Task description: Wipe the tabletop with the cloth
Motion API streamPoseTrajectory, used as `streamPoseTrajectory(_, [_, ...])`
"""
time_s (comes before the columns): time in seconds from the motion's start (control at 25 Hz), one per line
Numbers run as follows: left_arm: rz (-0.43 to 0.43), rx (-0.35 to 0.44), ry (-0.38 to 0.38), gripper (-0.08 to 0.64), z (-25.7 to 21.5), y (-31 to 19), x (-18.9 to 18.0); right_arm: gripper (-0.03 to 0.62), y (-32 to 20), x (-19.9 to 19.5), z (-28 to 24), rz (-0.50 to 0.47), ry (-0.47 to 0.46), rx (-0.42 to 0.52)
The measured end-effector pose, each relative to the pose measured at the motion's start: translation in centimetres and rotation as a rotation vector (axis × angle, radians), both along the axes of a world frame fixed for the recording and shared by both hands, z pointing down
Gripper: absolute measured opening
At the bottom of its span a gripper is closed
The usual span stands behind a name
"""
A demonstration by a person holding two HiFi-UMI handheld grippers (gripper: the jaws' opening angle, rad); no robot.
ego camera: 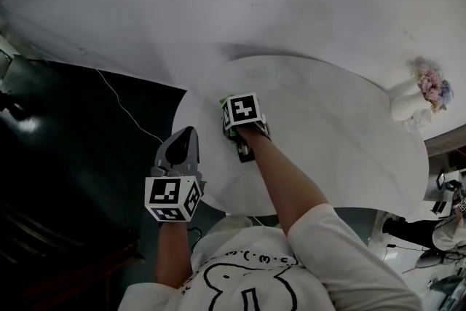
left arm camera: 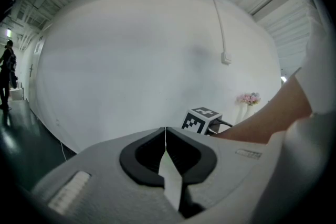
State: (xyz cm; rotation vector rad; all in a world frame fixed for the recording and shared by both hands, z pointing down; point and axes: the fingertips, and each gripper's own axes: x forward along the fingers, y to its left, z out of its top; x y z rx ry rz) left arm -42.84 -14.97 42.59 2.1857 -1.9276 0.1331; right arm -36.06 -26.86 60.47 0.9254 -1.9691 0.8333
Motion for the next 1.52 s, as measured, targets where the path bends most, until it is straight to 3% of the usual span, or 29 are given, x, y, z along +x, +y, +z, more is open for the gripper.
streamPoseTrajectory(0.4, [-0.037,-0.024,0.003,0.018,0.7,0.4,-0.9,0.046,2.5,-4.7,0.0,-0.131,-0.038,-0.036])
streamPoseTrajectory(0.6, [-0.040,-0.034,0.006,0.018,0.9,0.4,-0.8,0.046,5.1,-7.3,-0.5,-0.220,-0.218,-0.138])
streamPoseTrajectory(0.8, [-0.042,-0.045,0.013,0.018,0.9,0.2,-0.6,0.046,6.0,-7.8,-2.8,-0.269,-0.380,-0.129])
streamPoseTrajectory(1.04, [-0.019,-0.050,0.020,0.018,0.7,0.0,0.7,0.046,6.0,-5.4,-5.0,-0.251,-0.437,-0.086])
streamPoseTrajectory(1.36, [0.022,-0.020,0.016,0.018,-0.8,-0.1,5.1,0.046,6.8,1.0,-8.5,-0.190,-0.507,-0.018])
streamPoseTrajectory(1.52, [0.009,-0.001,0.019,0.018,-1.7,0.5,7.4,0.046,7.6,4.4,-10.2,-0.195,-0.491,0.048])
